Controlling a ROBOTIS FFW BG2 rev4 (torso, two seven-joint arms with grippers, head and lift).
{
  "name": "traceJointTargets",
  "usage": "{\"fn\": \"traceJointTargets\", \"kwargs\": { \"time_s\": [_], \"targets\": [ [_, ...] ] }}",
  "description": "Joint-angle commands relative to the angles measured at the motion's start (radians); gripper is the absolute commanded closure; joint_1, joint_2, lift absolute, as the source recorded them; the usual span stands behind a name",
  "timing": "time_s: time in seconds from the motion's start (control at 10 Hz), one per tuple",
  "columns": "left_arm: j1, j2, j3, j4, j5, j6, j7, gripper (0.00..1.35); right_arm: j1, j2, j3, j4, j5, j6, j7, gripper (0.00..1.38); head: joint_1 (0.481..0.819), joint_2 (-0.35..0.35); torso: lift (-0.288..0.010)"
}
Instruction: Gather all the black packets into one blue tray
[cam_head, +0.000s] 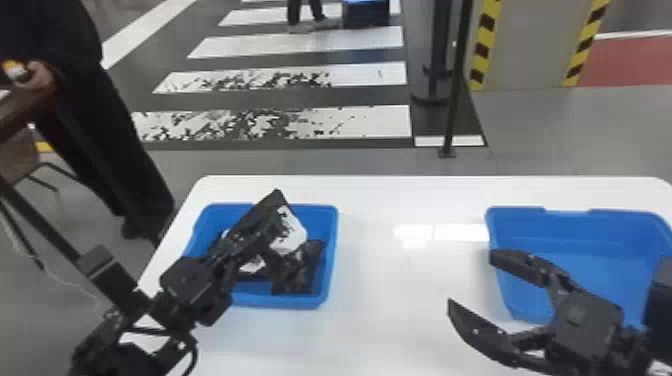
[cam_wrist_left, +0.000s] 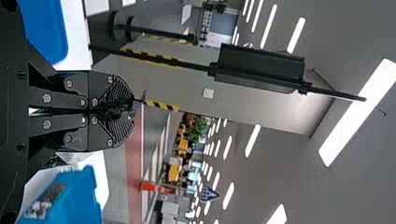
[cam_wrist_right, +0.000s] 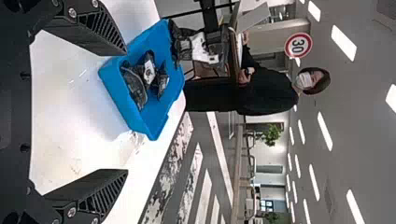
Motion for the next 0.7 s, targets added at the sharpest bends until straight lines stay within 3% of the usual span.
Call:
{"fn": "traceJointTargets", "kwargs": {
  "time_s": [0.0,0.1,0.2,0.3,0.5,0.6],
  "targets": [
    [-0.024,-0.002,0.126,0.000,-0.099,0.005,-0.004,1.21,0.026,0.004,-0.020,-0.004,-0.004,0.000,0.000,0.13,0.695,0.180,-0.110],
    [-0.042,-0.001,0.194,0.000,-0.179,0.012,-0.007,1.21,0.043,0.012,-0.036,0.001,-0.008,-0.022,-0.006,0.13,0.695,0.218,-0.110],
    [-0.056,0.001,0.244,0.010,-0.234,0.012,-0.007,1.21,0.100,0.029,-0.066,-0.004,-0.056,-0.069,-0.060,0.13,0.695,0.265,-0.110],
    [-0.078,0.002,0.273,0.042,-0.270,-0.003,-0.007,1.21,0.159,0.061,-0.132,-0.009,-0.107,-0.130,-0.112,0.13,0.695,0.296,-0.110],
    [-0.120,0.019,0.287,0.128,-0.310,-0.012,-0.009,1.21,0.276,0.121,-0.248,-0.060,-0.183,-0.223,-0.233,0.13,0.695,0.284,-0.110],
    [-0.152,0.025,0.285,0.174,-0.342,-0.025,-0.011,1.21,0.328,0.131,-0.306,-0.100,-0.181,-0.248,-0.282,0.13,0.695,0.267,-0.110]
  ]
}}
